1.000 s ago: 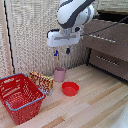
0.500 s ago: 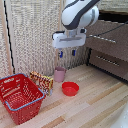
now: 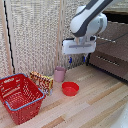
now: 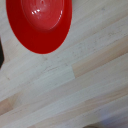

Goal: Transport the gripper mindfully toward the orange-red bowl and clasp it to elevate with ease. Ensure your robot's arm aligns efficiently with the top drawer's opening. Carefully slide the orange-red bowl into the designated spot with precision. After confirmation, withdraw the gripper gently. Close the drawer smoothly by transitioning the gripper to its handle.

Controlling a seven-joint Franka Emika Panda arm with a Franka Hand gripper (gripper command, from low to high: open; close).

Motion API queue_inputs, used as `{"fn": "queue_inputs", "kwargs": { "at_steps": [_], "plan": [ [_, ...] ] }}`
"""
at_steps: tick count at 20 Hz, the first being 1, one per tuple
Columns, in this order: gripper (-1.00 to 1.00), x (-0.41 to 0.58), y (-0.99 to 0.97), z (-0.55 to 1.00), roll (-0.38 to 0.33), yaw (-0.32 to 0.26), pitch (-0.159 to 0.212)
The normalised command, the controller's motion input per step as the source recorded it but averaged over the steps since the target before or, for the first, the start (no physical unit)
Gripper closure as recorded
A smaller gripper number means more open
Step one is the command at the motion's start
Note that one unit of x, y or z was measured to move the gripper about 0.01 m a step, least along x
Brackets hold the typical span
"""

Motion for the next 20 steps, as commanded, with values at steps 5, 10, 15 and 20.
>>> {"fn": "queue_inputs", "kwargs": {
  "at_steps": [5, 10, 15, 20],
  "plan": [
    [-1.0, -0.107, -0.01, -0.53, -0.079, -0.08, 0.045],
    [-1.0, -0.087, 0.0, -0.51, -0.128, -0.064, 0.059],
    [-1.0, -0.157, 0.03, -0.43, -0.155, -0.05, 0.019],
    [-1.0, -0.193, 0.06, -0.35, -0.153, -0.002, 0.003]
  ]
}}
